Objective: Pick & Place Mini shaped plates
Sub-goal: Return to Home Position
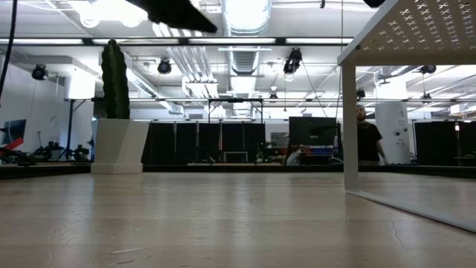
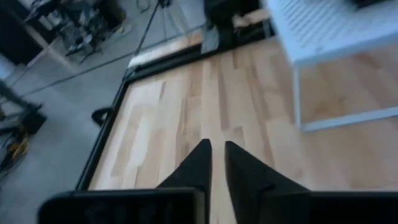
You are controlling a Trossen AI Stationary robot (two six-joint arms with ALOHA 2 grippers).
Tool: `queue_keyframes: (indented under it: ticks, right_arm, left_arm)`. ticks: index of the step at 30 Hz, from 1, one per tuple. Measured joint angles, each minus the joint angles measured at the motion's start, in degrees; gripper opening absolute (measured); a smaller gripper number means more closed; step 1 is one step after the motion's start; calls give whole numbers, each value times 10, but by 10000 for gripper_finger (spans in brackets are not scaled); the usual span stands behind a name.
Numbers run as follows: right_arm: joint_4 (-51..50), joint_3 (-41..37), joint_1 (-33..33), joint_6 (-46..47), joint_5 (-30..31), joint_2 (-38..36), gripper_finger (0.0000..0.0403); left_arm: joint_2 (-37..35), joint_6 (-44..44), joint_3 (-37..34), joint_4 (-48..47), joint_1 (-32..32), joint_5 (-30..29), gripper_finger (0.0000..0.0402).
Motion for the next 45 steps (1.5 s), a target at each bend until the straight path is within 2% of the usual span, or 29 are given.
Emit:
queue_keyframes:
  ticks: [2, 4, 12, 15, 23, 29, 45]
  right_arm:
    - [15, -2, 0, -19, 40, -24, 9]
    - [36, -7, 0, -36, 68, -53, 9]
    - [125, -56, 0, -76, 101, -158, 8]
    - [145, -91, 0, -71, 120, -201, 8]
    - [219, -200, 0, -55, 127, -341, 8]
    - [233, -260, 0, -44, 182, -440, 8]
    - [238, -354, 0, -47, 185, -694, 8]
  left_arm:
    - [-16, 4, 3, -10, 0, 24, 18]
    - [-38, 4, 3, -20, 0, 37, 6]
    - [-162, 9, -42, -34, 1, 59, 1]
    - [-220, 12, -70, -33, 1, 84, 0]
    - [-363, 18, -137, -31, 1, 91, 0]
    - [-453, 19, -186, -31, 1, 94, 0]
    - [-682, 6, -291, -31, 2, 92, 0]
